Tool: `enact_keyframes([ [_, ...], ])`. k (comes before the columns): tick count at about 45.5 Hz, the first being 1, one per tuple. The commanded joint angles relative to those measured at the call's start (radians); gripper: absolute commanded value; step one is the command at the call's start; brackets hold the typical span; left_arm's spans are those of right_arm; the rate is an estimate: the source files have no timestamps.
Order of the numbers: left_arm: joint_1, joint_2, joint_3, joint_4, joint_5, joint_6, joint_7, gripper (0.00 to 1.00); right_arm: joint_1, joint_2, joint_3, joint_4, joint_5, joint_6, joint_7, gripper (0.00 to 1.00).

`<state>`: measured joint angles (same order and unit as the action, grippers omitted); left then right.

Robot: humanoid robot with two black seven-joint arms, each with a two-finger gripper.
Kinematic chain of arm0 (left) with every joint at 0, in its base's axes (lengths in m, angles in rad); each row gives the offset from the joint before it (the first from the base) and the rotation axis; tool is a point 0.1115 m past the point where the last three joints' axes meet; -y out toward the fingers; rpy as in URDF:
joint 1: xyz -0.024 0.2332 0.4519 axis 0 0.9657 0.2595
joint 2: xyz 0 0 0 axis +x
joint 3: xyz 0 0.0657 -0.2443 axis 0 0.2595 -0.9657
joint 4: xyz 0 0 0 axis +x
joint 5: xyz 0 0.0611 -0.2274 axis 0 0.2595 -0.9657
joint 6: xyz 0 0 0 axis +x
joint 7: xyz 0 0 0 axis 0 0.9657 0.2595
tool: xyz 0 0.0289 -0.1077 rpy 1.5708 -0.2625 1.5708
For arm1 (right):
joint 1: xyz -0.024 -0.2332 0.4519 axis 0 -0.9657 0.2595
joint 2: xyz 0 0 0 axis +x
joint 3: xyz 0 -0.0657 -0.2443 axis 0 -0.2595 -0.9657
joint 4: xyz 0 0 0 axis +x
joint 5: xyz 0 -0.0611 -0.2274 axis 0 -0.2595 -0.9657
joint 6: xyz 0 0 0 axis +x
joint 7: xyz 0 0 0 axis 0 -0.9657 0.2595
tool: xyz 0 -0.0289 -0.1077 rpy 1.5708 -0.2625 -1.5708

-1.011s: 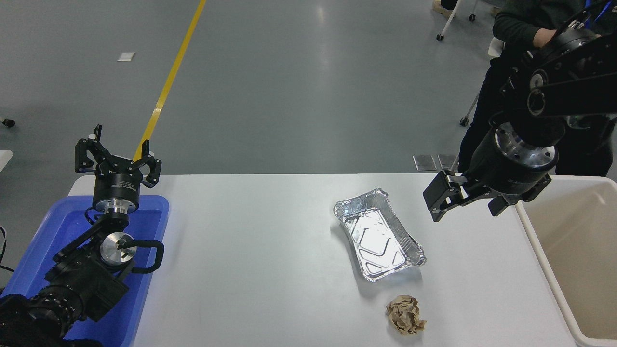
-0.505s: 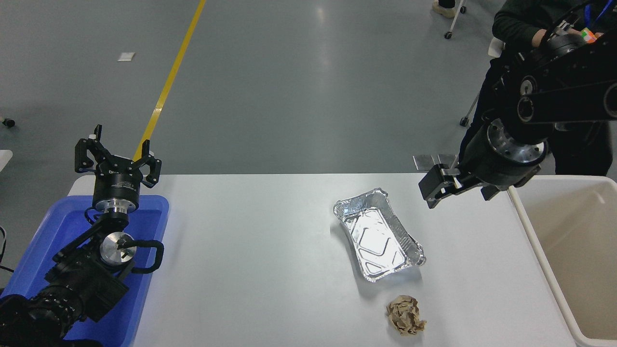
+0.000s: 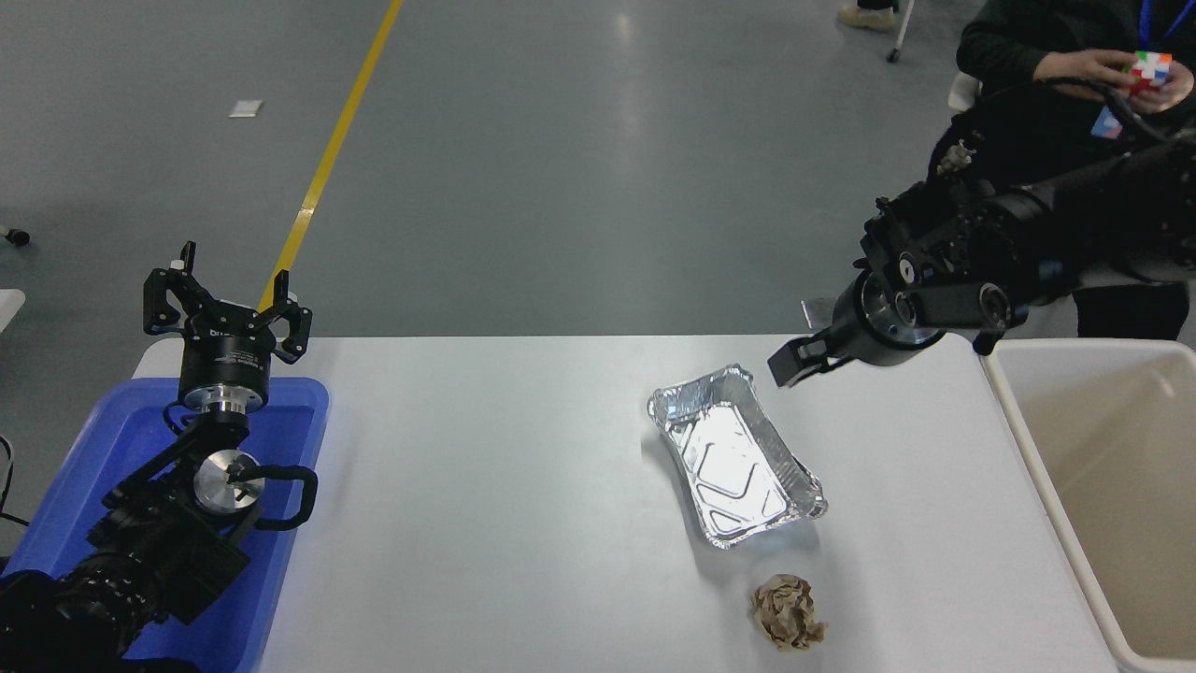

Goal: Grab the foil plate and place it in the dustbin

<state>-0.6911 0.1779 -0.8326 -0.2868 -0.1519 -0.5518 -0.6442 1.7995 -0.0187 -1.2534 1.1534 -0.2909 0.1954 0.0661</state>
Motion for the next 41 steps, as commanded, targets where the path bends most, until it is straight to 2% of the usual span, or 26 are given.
enact_keyframes([
  [1, 0.001, 0.000, 0.001, 0.000, 0.000, 0.000, 0.000, 0.99, -0.202, 0.019, 0.045, -0.162, 0.002, -0.065, 0.001, 1.00],
  [25, -0.001, 0.000, 0.001, 0.000, 0.000, 0.000, 0.000, 0.99, -0.497, 0.019, 0.097, -0.475, 0.009, -0.119, 0.000, 1.00],
  [41, -0.001, 0.000, 0.001, 0.000, 0.000, 0.000, 0.000, 0.99, -0.623, 0.019, 0.186, -0.548, 0.007, -0.152, 0.001, 1.00],
])
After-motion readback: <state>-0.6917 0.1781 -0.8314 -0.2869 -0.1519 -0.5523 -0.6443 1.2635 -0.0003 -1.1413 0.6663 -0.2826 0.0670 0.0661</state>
